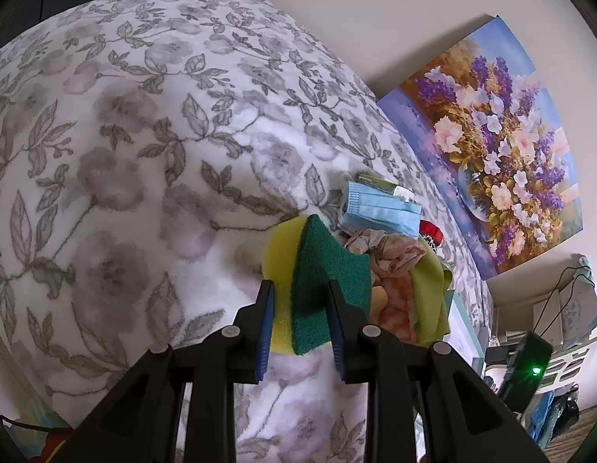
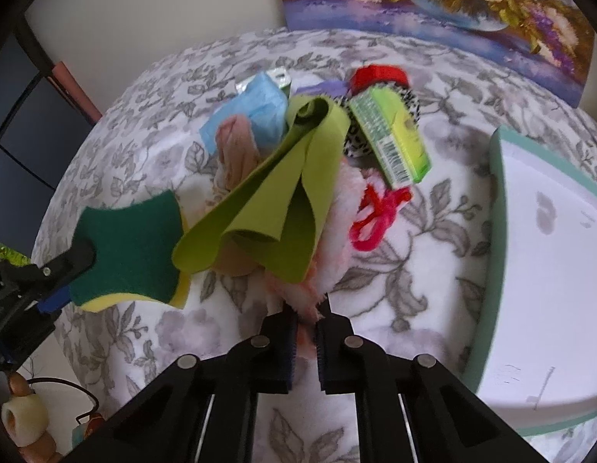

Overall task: Organize soft objects
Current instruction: 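Carry the sponge and pink towel into the white tray and release both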

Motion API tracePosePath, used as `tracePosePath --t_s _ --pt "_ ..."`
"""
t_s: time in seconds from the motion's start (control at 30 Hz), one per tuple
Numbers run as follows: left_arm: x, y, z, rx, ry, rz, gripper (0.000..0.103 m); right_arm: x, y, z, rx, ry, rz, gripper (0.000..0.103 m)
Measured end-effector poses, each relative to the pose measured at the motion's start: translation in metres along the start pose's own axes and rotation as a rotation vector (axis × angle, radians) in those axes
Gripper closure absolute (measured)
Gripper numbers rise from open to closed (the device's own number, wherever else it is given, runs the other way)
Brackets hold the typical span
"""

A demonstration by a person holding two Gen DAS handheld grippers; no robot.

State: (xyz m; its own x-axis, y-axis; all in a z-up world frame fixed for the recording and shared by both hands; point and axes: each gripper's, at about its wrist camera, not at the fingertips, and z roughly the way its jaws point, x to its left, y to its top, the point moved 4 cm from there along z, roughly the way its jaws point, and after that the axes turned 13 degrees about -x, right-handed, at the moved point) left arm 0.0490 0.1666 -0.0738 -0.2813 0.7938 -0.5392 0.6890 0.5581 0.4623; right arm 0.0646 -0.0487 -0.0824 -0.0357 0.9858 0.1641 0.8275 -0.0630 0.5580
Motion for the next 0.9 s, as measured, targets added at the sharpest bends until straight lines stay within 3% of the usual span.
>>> tracePosePath --t_s 0.23,0.57,0.73,0.9 --pt "-0.009 0.003 -0.011 -0.024 -0.005 0.021 0.076 -0.002 0.025 -0.040 -0.123 -0.009 -0.008 0.096" --pt "-0.041 0.015 -0.043 -0.098 -0.016 0.076 0.076 0.005 0.053 -0.100 -0.286 0.094 0.025 0.096" --pt "-0.062 0.020 -0.059 -0.127 -0.022 0.118 0.076 -0.006 0.062 -0.122 -0.352 0.133 0.074 0.096" --pt "-0.092 0.026 -0.072 -0.149 -0.050 0.161 0.075 -0.020 0.073 -0.151 -0.426 0.119 0.096 0.096"
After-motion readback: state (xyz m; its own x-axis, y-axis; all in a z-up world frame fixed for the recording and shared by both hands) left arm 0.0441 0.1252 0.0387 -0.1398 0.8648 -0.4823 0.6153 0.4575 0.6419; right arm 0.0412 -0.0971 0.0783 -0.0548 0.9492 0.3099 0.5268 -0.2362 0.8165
